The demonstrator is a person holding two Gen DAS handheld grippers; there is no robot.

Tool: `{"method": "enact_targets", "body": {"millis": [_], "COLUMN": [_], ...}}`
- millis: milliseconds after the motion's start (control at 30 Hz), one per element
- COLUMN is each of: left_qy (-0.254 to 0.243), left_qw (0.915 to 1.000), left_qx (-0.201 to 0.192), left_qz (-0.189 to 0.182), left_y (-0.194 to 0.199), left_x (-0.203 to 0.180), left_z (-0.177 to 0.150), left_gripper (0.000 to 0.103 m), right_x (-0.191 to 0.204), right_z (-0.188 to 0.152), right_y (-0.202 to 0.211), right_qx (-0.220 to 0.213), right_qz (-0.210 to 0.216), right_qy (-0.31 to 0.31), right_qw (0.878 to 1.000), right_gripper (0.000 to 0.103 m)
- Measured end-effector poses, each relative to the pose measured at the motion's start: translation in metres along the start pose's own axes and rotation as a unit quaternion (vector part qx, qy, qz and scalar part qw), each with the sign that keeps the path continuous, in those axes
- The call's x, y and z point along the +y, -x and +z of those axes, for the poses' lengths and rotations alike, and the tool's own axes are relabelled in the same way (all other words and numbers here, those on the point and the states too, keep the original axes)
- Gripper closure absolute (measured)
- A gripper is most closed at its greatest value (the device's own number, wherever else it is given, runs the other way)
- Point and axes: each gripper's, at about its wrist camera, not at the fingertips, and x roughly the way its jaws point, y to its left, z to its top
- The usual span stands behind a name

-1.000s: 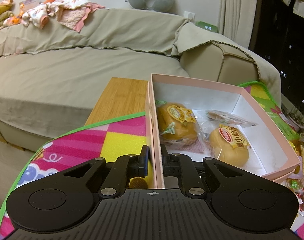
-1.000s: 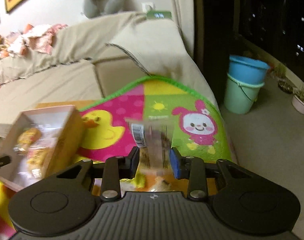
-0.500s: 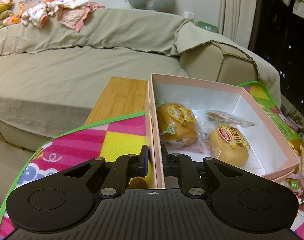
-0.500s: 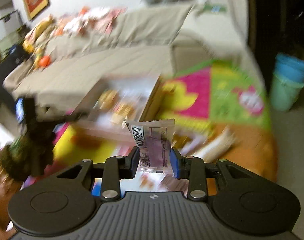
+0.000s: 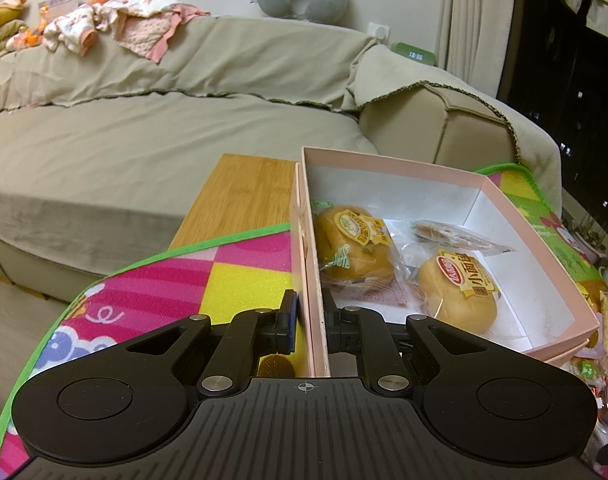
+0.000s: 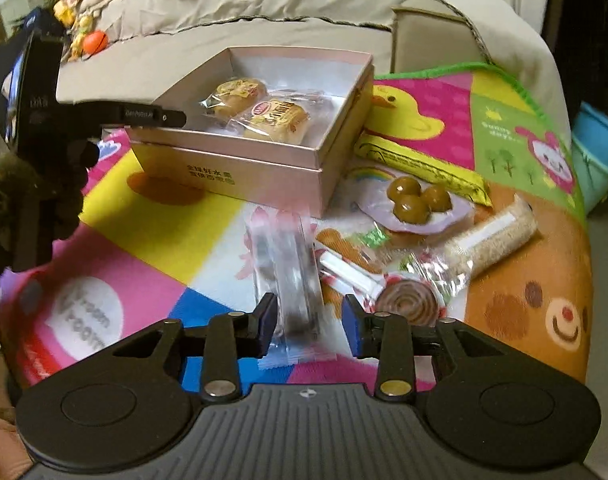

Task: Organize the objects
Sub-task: 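Grasp another wrapped cookie packet from the pile with the right gripper, then carry the cookie packet with the right gripper and release it into the box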

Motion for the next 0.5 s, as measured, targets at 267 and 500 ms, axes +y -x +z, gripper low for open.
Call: {"method": "enact_targets", "body": {"millis": [267,500], "left_qy": [-0.001,-0.001], "left_qw": [1.0000,1.0000], "left_qx": [0.000,0.000], "left_qz": [0.000,0.000], "left_y": [0.000,0.000], "left_x": [0.000,0.000], "left_z": [0.000,-0.001], "left_gripper": [0.090,0.090], "right_x": [0.019,0.017], "right_z": [0.006,0.002], "right_y": [-0.028,-0.027], "right_qx": [-0.018,0.000], "right_qz": [-0.011,0.027], "right_qy": [0.050,0.027], "right_qw": [0.999,0.999], "right_gripper": [0.048,0.064]}}
